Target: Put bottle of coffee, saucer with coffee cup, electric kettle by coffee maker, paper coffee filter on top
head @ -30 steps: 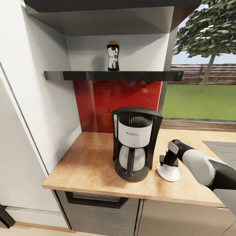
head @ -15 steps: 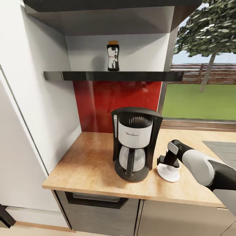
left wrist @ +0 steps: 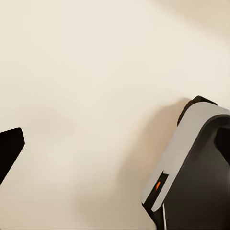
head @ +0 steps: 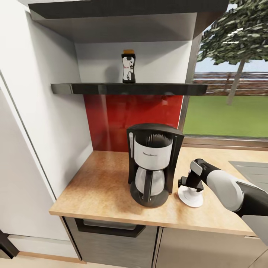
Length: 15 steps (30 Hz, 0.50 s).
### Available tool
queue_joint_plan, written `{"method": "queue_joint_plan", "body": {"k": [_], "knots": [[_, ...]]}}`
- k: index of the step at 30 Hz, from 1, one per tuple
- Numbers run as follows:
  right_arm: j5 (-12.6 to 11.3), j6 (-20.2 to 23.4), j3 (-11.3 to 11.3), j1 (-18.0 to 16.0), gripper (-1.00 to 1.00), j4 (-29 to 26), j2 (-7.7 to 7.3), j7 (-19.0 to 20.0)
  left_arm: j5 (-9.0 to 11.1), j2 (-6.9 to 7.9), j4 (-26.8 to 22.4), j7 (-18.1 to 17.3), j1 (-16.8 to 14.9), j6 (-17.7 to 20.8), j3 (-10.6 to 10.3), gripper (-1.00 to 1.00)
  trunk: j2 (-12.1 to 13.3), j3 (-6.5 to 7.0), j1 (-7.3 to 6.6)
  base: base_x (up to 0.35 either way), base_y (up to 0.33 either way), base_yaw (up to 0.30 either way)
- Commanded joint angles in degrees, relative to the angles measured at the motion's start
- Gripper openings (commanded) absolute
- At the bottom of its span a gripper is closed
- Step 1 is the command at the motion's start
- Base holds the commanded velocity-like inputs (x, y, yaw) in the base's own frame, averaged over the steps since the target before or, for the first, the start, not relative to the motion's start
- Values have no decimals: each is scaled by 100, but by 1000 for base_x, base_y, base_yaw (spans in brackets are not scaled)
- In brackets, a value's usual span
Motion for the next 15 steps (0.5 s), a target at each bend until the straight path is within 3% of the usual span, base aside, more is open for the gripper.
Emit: {"method": "queue_joint_plan", "body": {"k": [1, 15], "knots": [[-12, 5, -47, -6, 100, 3, 0, -53, 42, 1, -5, -43, 1, -3, 19, 100, 34, 10, -21, 0, 0, 0], [-4, 2, -47, -6, 100, 3, 1, -53, 42, 1, -5, -45, 1, -2, 19, 100, 596, 261, -328, 0, 0, 0]]}}
